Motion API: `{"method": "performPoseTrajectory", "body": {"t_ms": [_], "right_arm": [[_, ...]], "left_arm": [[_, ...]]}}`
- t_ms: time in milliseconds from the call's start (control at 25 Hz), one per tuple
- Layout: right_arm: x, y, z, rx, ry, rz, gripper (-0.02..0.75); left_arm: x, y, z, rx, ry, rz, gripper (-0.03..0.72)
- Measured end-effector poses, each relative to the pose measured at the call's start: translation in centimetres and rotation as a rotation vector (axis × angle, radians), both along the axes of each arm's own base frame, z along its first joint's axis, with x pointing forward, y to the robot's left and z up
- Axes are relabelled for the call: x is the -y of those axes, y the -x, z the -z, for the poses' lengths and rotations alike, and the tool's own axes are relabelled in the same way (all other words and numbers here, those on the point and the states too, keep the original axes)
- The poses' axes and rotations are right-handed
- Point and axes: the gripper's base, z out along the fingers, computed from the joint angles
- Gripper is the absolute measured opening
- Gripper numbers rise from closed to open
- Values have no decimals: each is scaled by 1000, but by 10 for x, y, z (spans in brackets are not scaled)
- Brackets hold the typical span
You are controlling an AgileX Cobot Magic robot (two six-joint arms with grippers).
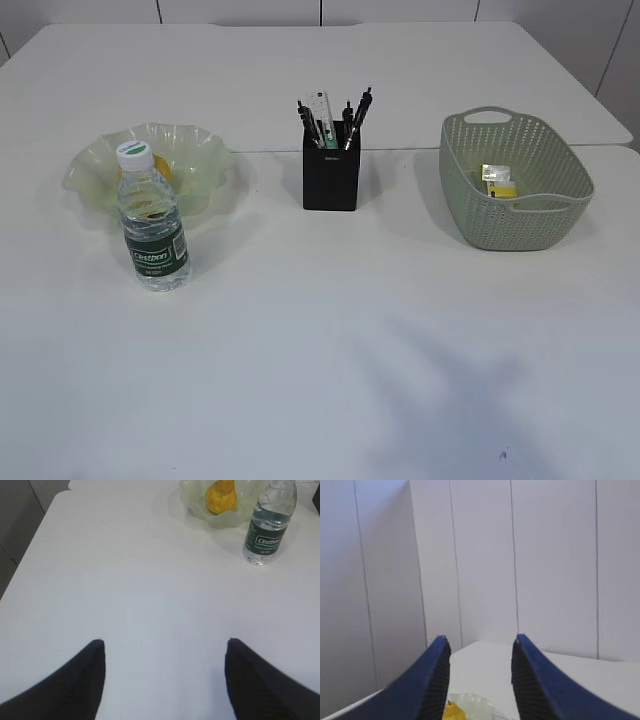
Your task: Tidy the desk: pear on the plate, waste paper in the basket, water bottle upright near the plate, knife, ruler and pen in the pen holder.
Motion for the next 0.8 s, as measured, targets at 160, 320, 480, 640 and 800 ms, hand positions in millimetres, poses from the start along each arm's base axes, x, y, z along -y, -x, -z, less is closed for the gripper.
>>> {"method": "performPoseTrajectory", "body": {"t_ms": [160,320,480,640,800], "right_arm": [[5,-2,0,15,35,73,311],[10,-5,0,36,85,149,311],[16,-7,1,55,157,242,311],[20,-8,1,48,169,295,311],[23,-9,3,29,167,334,311]], "left_arm": [[0,0,0,0,0,0,527],[0,0,0,0,0,0,528],[0,0,0,0,0,0,528],[0,0,0,0,0,0,528],[0,0,0,0,0,0,527]]}}
